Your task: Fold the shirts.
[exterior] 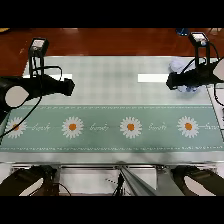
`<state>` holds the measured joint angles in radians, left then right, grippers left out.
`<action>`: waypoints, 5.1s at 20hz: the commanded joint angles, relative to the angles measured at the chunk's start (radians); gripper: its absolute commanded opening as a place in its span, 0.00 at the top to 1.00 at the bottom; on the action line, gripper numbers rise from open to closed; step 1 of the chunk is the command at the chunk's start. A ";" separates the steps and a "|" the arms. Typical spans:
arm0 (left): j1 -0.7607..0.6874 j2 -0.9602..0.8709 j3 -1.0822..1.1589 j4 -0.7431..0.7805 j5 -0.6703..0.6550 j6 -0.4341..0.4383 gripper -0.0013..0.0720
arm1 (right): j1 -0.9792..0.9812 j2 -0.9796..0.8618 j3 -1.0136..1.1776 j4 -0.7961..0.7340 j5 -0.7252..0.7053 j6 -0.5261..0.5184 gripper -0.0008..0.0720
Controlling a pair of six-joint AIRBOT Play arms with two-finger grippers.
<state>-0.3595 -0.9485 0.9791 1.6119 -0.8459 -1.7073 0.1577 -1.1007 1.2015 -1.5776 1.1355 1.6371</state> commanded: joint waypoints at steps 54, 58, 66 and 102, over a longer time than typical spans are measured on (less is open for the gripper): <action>-0.002 -0.121 0.002 0.002 0.127 0.000 0.01 | -0.346 -0.523 0.002 0.077 -0.929 0.227 0.96; -0.002 -0.087 0.072 -0.001 0.126 0.000 0.01 | -0.317 -0.261 0.002 0.079 -0.925 0.091 0.96; -0.002 0.166 0.334 -0.134 0.120 0.000 0.01 | -0.130 0.356 0.002 0.085 -0.818 0.007 0.96; -0.002 0.079 -0.340 -0.583 -0.097 0.140 0.01 | -0.090 0.155 -0.055 -0.062 0.146 -0.176 0.25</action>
<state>-0.3614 -0.7799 0.6476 1.1133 -1.0054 -1.6543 0.2584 -0.9947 1.1797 -1.6268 1.1511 1.4921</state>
